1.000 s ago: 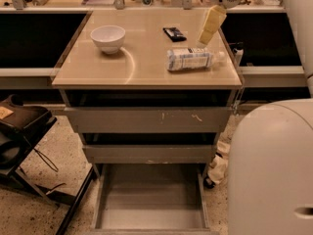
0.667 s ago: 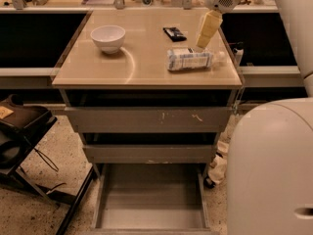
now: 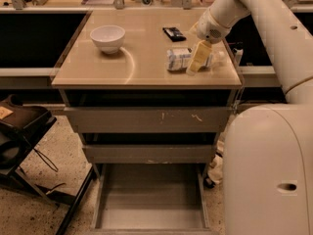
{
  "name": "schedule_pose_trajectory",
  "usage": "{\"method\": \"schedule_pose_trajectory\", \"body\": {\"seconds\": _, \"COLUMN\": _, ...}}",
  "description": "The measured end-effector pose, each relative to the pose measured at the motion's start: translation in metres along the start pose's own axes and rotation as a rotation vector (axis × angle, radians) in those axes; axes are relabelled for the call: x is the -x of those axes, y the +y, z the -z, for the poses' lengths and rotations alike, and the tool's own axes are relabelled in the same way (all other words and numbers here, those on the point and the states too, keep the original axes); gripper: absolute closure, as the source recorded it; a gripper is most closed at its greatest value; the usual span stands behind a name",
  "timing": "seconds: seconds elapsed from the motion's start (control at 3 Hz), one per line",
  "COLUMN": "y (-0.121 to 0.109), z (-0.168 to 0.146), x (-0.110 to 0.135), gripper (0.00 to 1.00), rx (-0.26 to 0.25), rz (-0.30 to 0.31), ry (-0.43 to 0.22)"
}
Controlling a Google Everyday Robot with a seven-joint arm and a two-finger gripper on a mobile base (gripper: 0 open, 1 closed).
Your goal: Place blue plastic bottle into bottom drawer
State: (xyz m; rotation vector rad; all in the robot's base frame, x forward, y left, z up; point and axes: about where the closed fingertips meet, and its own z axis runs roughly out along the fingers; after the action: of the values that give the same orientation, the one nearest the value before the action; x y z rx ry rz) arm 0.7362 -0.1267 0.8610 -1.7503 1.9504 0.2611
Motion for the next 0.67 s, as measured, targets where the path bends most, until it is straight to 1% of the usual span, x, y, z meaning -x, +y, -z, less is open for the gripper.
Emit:
{"method": "schedule_pose_trajectory", "body": {"seconds": 0.33, "y": 0.000, "z": 0.000, "x": 0.000, "gripper": 0.00, "rx": 0.000, "rz": 0.000, "ry": 0.000}}
{"method": "schedule_pose_trajectory", "body": {"seconds": 0.67, "y": -0.008, "z": -0.024, "x": -0.026, "gripper": 0.00, "rx": 0.026, "rz": -0.043, "ry": 0.010}}
